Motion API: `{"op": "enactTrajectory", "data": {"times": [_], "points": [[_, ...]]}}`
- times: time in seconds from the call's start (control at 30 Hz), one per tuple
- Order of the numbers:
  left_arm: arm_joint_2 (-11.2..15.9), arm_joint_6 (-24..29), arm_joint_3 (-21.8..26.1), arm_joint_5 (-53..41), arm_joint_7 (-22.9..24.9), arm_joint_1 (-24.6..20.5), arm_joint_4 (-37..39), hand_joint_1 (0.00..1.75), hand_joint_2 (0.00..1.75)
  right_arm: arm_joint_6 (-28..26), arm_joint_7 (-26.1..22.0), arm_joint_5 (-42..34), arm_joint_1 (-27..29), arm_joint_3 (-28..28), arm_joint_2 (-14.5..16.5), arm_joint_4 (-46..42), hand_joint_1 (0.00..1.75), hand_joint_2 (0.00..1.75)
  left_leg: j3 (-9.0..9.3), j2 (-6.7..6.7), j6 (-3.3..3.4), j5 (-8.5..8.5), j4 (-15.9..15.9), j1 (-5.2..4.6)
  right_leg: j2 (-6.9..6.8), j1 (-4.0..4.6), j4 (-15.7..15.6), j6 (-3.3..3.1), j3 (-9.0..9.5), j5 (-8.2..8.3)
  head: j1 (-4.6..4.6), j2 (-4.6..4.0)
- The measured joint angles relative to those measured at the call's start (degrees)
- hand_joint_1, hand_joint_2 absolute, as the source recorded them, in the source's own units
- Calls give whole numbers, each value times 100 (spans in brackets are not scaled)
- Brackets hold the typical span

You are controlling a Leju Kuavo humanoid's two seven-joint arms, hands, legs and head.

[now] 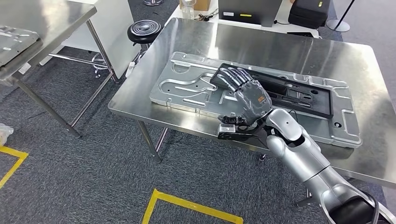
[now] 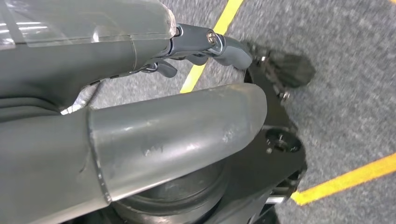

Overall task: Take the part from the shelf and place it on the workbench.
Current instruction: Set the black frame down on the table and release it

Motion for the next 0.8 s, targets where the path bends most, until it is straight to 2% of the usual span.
{"op": "enactTrajectory", "data": {"times": [0.03, 0.1, 0.17, 0.2, 0.23, 0.27, 0.3, 0.33, 0.37, 0.4, 0.47, 0.5, 0.53, 0.57, 0.6, 0.63, 0.67, 0.7, 0.73, 0.77, 0.8], "points": [[-1, 3, 0, 1, -1, -3, 0, 0, 0, -36, 5, 28, -3, 49, 39, -32, 0, 0, -63, 87, -18, -81, 141, 1, -53, 0, -7, -42, 5, -1, -1, 0], [0, 14, 0, 1, 2, -18, 0, 0, 0, -96, 15, 95, 7, 131, 107, -81, 0, 0, -363, 320, -38, -384, 748, -11, -170, 25, -13, -99, 16, -11, -2, 0], [1, 24, 0, 0, 7, -25, 0, 0, 0, -148, 17, 155, 44, 210, 171, -107, 0, 0, -759, 424, -34, -651, 1471, -18, -295, 66, -13, -130, 23, -29, -2, 0], [0, 26, 0, -1, 13, -22, 0, 0, 0, -174, 16, 190, 70, 255, 209, -118, 0, 0, -866, 440, -16, -652, 1633, -21, -361, 88, -13, -144, 32, -39, -2, 0], [-1, 29, 0, -1, 20, -16, 0, 0, 0, -201, 14, 227, 95, 303, 249, -134, 0, 0, -864, 455, 13, -544, 1583, -31, -426, 109, -13, -154, 47, -52, -2, 0], [-1, 32, 0, -2, 27, -11, 0, 0, 0, -225, 13, 268, 114, 350, 291, -157, 0, 0, -747, 496, 58, -345, 1311, -50, -487, 126, -14, -159, 68, -66, -2, 0], [1, 37, 0, -3, 34, -7, 0, 0, 0, -246, 15, 305, 126, 401, 334, -185, 0, 0, -562, 614, 117, -124, 912, -88, -543, 138, -16, -158, 93, -81, -2, 0], [4, 43, 0, -5, 38, -9, 0, 0, 0, -265, 20, 330, 137, 455, 372, -213, 0, 0, -381, 750, 167, 28, 527, -139, -595, 159, -14, -143, 114, -100, -2, 0], [7, 51, 0, -8, 41, -16, 0, 0, 0, -285, 24, 346, 151, 509, 406, -239, 0, 0, -249, 862, 206, 120, 247, -183, -646, 175, -21, -121, 131, -111, 0, 0], [9, 59, 0, -11, 43, -21, 0, 0, 0, -305, 27, 349, 171, 575, 445, -263, 0, 0, -191, 926, 230, 140, 102, -219, -703, 188, -31, -95, 146, -120, 1, 0], [10, 79, 0, -15, 50, -22, 0, 0, 0, -345, 22, 339, 214, 715, 534, -311, 0, 0, -177, 813, 258, 149, 35, -225, -834, 201, -73, -35, 187, -128, 3, 0], [6, 86, 0, -16, 54, -17, 0, 0, 0, -358, 19, 334, 229, 780, 581, -335, 0, 0, -158, 737, 277, 174, -10, -213, -805, 194, -68, -4, 210, -153, 3, 0], [1, 95, 0, -17, 58, -15, 0, 0, 0, -373, 15, 328, 238, 826, 616, -356, 0, 0, -132, 668, 303, 200, -55, -198, -687, 182, -3, 21, 199, -215, 3, 0], [-4, 101, 0, -20, 61, -16, 0, 0, 0, -388, 13, 312, 251, 859, 638, -373, 0, 0, -106, 604, 331, 225, -97, -182, -514, 172, 170, 40, 129, -331, 3, 0], [-9, 104, 0, -28, 62, -17, 0, 0, 0, -410, 3, 264, 279, 879, 647, -379, 0, 0, -99, 535, 349, 239, -114, -178, -317, 161, 465, 46, -10, -489, 4, 0], [-10, 109, 0, -37, 64, -20, 0, 0, 0, -447, -20, 176, 325, 892, 664, -381, 0, 0, -100, 459, 366, 243, -117, -181, -194, 159, 830, 46, -200, -653, 3, 0], [-10, 113, 0, -47, 65, -20, 0, 0, 0, -499, -54, 55, 396, 902, 699, -376, 0, 44, -103, 372, 376, 242, -113, -187, -139, 163, 1165, 46, -382, -764, 3, 0], [-10, 116, 0, -55, 67, -19, 0, 0, 0, -567, -96, -86, 482, 909, 764, -360, 0, 87, -102, 278, 379, 239, -107, -195, -117, 165, 1364, 43, -503, -778, 3, 0], [-11, 119, 0, -58, 67, -17, 0, 0, 0, -647, -142, -219, 574, 915, 854, -322, 0, 131, -99, 188, 380, 234, -98, -201, -106, 167, 1351, 34, -527, -679, 2, 0], [-15, 116, 0, -61, 65, -15, 0, 0, 0, -733, -195, -343, 664, 922, 962, -242, 0, 175, -91, 102, 376, 226, -87, -204, -82, 172, 1111, 17, -442, -478, 3, 0], [-23, 108, 0, -66, 61, -14, 0, 0, 0, -813, -262, -475, 748, 931, 1083, -121, 0, 175, -85, 23, 368, 216, -75, -203, -4, 175, 733, -8, -294, -250, 2, 0]]}}
